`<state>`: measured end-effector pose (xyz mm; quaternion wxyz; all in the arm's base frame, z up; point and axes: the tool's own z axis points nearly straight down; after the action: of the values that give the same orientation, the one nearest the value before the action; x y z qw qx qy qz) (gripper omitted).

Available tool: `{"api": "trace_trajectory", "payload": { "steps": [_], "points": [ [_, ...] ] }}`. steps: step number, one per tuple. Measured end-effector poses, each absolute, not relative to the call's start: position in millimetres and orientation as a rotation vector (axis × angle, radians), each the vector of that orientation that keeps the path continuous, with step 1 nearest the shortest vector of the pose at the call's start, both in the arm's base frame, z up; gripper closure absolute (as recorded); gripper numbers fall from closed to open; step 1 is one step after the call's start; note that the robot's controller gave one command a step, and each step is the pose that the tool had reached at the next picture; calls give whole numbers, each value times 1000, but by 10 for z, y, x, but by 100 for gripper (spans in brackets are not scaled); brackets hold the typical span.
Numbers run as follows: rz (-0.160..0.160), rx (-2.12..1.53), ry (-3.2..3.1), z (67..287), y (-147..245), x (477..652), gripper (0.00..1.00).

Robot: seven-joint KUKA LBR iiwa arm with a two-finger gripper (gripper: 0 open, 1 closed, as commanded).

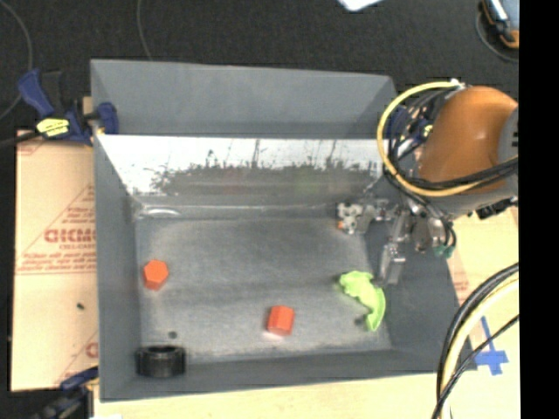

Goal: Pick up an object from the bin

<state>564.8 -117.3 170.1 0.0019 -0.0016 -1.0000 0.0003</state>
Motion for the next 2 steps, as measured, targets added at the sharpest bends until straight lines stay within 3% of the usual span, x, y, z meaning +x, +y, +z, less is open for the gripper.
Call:
{"api": "trace_trajectory", "payload": {
  "steps": [1, 2],
  "points": [
    [3, 1, -3146, 1745, -1170, 5667, 0],
    [4, 181, -3139, 1120, -1242, 5358, 0]
  ]
}}
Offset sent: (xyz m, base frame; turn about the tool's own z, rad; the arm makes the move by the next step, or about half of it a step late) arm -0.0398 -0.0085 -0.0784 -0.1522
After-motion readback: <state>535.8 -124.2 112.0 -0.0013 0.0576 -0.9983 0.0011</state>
